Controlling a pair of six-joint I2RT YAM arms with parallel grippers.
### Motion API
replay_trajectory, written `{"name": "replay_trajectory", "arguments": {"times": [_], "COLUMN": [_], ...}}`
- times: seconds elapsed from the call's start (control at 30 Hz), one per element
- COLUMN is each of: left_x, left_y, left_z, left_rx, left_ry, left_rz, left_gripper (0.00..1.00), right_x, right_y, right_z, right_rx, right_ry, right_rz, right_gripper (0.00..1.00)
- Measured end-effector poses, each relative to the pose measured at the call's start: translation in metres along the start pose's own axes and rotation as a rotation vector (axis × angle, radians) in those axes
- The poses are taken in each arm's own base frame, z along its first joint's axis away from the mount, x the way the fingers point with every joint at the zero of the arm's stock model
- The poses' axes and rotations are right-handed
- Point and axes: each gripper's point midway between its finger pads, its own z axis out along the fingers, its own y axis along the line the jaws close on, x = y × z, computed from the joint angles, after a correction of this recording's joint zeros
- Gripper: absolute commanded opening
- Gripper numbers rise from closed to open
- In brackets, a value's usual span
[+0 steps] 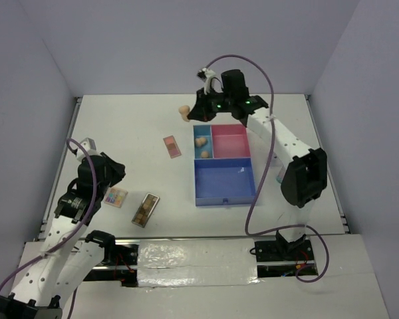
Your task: Organize the makeup
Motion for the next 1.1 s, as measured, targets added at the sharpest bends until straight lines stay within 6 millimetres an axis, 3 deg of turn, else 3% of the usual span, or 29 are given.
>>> {"name": "replay_trajectory", "arguments": {"times": [0.1,0.17,0.23,0.33,0.5,0.6,0.63,0.73,0.87,0.97,1.0,1.07,1.1], "left_x": [0.006,0.008,0.008,0.010,0.014,0.014,0.014,0.015,0.020,0.024,0.024,0.026,0.026], "left_y": [0.000,0.000,0.000,0.002,0.005,0.006,0.007,0.009,0.013,0.017,0.018,0.020,0.021], "left_z": [0.007,0.010,0.011,0.014,0.018,0.019,0.019,0.022,0.029,0.035,0.037,0.040,0.042], "left_rx": [-0.003,-0.008,-0.011,-0.022,-0.042,-0.047,-0.049,-0.061,-0.087,-0.108,-0.112,-0.120,-0.125], "left_ry": [0.023,0.031,0.032,0.040,0.055,0.056,0.057,0.063,0.084,0.104,0.108,0.118,0.123], "left_rz": [0.007,0.012,0.013,0.023,0.036,0.036,0.035,0.036,0.040,0.043,0.044,0.042,0.039], "left_gripper": [0.27,0.38,0.52,0.63,0.69,0.70,0.71,0.71,0.66,0.54,0.44,0.31,0.20], "right_x": [0.023,0.049,0.076,0.106,0.138,0.143,0.144,0.146,0.143,0.141,0.141,0.138,0.135], "right_y": [-0.028,-0.046,-0.061,-0.079,-0.099,-0.108,-0.109,-0.111,-0.112,-0.113,-0.113,-0.112,-0.112], "right_z": [-0.027,-0.032,-0.033,-0.029,-0.022,-0.016,-0.015,-0.015,-0.015,-0.016,-0.017,-0.020,-0.023], "right_rx": [0.098,0.149,0.187,0.224,0.266,0.277,0.280,0.287,0.286,0.285,0.282,0.277,0.278], "right_ry": [0.060,0.133,0.215,0.313,0.408,0.430,0.432,0.439,0.435,0.432,0.432,0.426,0.421], "right_rz": [-0.057,-0.057,-0.042,-0.020,0.015,0.023,0.024,0.024,0.013,0.011,0.006,-0.007,-0.020], "right_gripper": [0.00,0.00,0.00,0.00,0.07,0.23,0.35,0.56,0.66,0.73,0.77,0.99,1.00]}}
